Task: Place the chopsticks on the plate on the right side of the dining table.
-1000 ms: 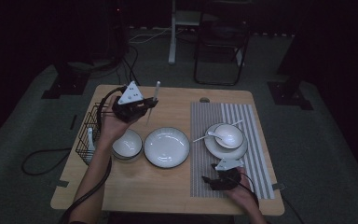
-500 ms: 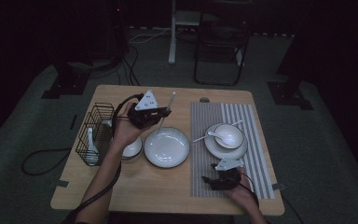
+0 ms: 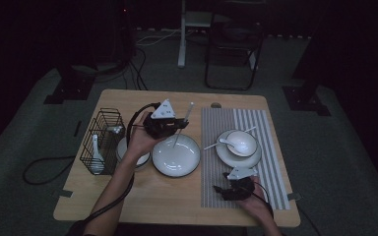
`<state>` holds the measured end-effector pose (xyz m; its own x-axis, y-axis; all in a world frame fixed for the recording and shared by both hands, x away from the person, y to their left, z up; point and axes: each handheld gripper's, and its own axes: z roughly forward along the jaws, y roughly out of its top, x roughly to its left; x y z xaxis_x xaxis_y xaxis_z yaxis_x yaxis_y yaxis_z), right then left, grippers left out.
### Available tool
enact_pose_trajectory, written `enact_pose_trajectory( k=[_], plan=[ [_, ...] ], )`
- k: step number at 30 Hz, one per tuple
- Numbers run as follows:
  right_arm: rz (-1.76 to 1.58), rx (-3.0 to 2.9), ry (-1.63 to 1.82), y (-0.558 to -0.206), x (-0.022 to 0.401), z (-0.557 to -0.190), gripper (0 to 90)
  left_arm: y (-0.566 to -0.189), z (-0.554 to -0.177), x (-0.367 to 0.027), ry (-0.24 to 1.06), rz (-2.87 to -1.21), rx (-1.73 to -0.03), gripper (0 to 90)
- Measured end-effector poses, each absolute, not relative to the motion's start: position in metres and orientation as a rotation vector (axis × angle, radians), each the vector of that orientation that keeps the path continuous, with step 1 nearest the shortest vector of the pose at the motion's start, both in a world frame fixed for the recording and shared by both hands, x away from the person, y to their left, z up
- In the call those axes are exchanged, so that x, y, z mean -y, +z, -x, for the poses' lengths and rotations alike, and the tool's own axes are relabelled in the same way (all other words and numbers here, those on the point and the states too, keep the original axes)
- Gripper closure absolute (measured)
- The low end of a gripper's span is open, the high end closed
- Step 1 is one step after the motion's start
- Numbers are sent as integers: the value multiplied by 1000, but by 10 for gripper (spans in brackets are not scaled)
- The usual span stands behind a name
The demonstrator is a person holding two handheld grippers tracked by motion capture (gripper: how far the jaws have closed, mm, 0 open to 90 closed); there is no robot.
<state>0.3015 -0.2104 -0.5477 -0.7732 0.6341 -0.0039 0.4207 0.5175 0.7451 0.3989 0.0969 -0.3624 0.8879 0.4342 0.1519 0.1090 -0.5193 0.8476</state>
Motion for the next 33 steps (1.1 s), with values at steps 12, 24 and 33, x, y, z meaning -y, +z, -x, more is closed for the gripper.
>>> enact_pose_trajectory(
  k=[12, 24, 33],
  plan=[
    [-879, -2475, 1120, -546, 209, -300, 404, -366, -399, -81, 387, -2099, -361, 849],
    [-924, -2445, 1198, -529, 207, -304, 537, -368, -397, -69, 350, -2088, -343, 849],
    [-942, -2401, 1222, -518, 198, -311, 555, -370, -396, -58, 323, -2088, -323, 849]
  ],
)
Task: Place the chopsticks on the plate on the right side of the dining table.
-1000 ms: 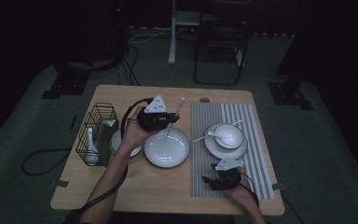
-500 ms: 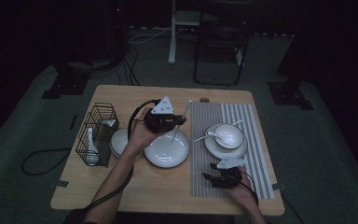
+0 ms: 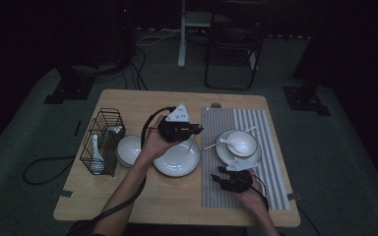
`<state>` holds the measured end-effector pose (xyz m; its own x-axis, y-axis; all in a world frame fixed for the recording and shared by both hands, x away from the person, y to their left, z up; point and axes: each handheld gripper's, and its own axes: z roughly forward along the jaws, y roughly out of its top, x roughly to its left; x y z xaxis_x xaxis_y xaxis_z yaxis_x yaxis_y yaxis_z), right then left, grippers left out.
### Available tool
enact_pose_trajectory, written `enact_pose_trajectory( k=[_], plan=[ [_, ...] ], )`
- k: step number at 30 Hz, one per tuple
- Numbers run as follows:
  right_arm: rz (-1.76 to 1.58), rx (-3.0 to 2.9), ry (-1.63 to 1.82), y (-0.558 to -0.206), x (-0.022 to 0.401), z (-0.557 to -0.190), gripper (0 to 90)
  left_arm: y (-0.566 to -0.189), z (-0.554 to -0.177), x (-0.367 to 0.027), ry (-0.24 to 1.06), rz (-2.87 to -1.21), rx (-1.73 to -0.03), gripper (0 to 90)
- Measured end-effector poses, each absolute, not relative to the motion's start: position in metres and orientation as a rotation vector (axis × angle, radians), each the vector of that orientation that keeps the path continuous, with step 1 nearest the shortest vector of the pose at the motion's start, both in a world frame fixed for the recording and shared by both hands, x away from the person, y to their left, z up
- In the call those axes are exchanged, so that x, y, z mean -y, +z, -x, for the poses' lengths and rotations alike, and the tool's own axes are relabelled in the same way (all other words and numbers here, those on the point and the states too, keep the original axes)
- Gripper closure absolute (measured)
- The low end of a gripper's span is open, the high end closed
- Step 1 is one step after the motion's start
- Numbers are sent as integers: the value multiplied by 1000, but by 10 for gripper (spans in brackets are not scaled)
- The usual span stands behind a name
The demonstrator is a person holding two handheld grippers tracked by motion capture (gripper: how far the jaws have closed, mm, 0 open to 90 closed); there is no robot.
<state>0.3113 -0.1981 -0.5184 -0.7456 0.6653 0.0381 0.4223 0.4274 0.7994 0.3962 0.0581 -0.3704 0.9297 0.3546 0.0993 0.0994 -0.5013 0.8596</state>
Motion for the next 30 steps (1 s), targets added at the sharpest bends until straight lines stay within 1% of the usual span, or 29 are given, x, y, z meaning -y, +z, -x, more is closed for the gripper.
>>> enact_pose_trajectory(
  k=[4, 18, 19, 28, 30],
  plan=[
    [-931, -2368, 1225, -513, 190, -316, 583, -371, -396, -53, 306, -2079, -314, 849],
    [-933, -2357, 1263, -509, 180, -325, 604, -373, -401, -41, 271, -2057, -309, 850],
    [-934, -2349, 1283, -508, 178, -327, 625, -373, -402, -39, 256, -2048, -313, 849],
    [-936, -2317, 1334, -506, 169, -334, 676, -373, -399, -31, 238, -2036, -297, 849],
    [-938, -2314, 1337, -506, 169, -334, 676, -373, -399, -31, 238, -2036, -297, 850]
  ],
)
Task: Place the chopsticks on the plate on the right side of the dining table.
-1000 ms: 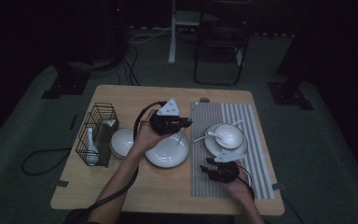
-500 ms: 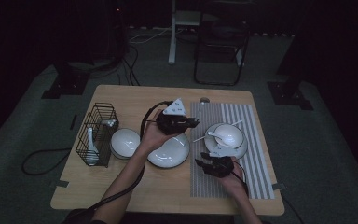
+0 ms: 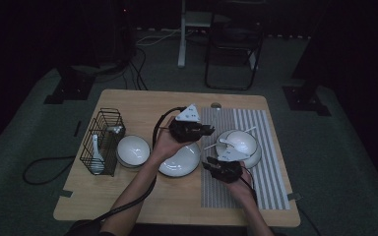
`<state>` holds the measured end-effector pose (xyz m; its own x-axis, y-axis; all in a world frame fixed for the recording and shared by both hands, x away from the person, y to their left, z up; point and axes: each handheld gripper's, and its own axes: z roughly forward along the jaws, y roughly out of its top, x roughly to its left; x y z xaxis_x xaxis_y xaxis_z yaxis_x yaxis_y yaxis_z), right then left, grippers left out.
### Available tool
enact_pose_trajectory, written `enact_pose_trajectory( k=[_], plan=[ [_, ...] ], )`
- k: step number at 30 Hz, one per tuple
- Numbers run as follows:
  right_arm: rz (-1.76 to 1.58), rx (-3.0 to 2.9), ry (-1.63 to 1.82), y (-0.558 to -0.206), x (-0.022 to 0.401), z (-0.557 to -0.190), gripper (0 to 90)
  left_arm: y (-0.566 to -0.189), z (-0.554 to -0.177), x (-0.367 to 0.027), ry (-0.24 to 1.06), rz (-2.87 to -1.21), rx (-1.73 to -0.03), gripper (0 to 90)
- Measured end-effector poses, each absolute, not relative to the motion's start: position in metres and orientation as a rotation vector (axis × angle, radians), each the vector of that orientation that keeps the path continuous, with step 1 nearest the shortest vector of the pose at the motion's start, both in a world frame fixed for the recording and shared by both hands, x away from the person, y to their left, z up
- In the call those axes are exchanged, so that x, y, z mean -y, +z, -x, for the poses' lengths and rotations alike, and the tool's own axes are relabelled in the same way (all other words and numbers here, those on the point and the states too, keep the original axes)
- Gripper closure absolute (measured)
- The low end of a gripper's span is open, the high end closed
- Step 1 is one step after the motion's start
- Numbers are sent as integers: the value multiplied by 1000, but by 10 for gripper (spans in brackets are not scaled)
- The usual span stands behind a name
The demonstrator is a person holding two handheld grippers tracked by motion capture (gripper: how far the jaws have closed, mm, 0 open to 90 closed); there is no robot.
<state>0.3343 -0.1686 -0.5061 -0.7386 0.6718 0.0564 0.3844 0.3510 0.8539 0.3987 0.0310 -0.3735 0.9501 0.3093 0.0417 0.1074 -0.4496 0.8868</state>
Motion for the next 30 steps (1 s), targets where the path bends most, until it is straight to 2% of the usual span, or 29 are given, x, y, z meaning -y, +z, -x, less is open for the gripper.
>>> enact_pose_trajectory(
  k=[9, 15, 22, 25, 30],
  plan=[
    [-943, -2275, 1370, -500, 164, -340, 735, -379, -395, -24, 173, -2019, -280, 849],
    [-950, -2268, 1376, -501, 161, -342, 849, -379, -397, -25, 131, -1997, -285, 849],
    [-970, -2261, 1423, -502, 168, -341, 870, -380, -399, -28, 101, -1977, -284, 841],
    [-975, -2262, 1432, -501, 168, -341, 871, -384, -399, -26, 101, -1989, -278, 797],
    [-1001, -2248, 1431, -501, 170, -341, 871, -394, -400, -27, 84, -1985, -291, 778]
  ],
)
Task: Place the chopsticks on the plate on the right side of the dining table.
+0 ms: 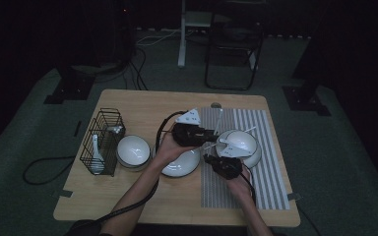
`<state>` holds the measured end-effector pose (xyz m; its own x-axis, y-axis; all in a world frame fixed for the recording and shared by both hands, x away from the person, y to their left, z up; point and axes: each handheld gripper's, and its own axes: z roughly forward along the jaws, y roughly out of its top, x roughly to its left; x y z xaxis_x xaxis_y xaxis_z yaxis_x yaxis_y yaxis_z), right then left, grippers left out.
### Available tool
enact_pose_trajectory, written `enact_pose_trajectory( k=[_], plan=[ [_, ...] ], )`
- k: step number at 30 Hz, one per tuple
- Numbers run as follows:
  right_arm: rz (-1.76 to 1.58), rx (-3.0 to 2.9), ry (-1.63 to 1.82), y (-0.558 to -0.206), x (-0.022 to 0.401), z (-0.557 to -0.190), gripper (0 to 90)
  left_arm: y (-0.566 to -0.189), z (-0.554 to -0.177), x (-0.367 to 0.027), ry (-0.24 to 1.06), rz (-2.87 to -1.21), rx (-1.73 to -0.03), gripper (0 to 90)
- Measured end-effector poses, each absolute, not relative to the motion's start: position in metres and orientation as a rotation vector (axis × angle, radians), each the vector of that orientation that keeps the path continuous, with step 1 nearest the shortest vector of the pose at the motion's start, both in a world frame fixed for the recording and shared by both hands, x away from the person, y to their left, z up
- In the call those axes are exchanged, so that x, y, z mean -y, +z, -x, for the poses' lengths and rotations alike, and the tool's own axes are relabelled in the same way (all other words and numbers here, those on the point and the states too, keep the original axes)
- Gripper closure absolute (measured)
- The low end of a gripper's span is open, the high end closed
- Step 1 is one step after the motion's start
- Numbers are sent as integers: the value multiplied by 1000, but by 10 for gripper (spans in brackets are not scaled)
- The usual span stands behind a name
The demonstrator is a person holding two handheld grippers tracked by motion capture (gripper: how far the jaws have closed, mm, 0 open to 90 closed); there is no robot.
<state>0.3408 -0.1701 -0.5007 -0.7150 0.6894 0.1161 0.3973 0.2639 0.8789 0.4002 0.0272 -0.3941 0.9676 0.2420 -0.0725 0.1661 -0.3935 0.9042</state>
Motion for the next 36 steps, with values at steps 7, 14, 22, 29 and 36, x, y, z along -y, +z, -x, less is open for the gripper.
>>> enact_pose_trajectory(
  k=[7, 14, 22, 29, 36],
  plan=[
    [-1016, -2235, 1437, -500, 172, -341, 871, -406, -402, -30, 52, -1984, -296, 777],
    [-1023, -2228, 1439, -499, 173, -341, 871, -424, -403, -28, 20, -1992, -298, 778],
    [-1026, -2233, 1435, -499, 173, -341, 871, -438, -406, -25, -14, -1993, -313, 792],
    [-1030, -2234, 1436, -500, 172, -341, 871, -438, -405, -24, -1, -1984, -299, 844],
    [-1032, -2226, 1470, -498, 174, -340, 853, -436, -406, -27, 27, -1971, -315, 859]
  ],
)
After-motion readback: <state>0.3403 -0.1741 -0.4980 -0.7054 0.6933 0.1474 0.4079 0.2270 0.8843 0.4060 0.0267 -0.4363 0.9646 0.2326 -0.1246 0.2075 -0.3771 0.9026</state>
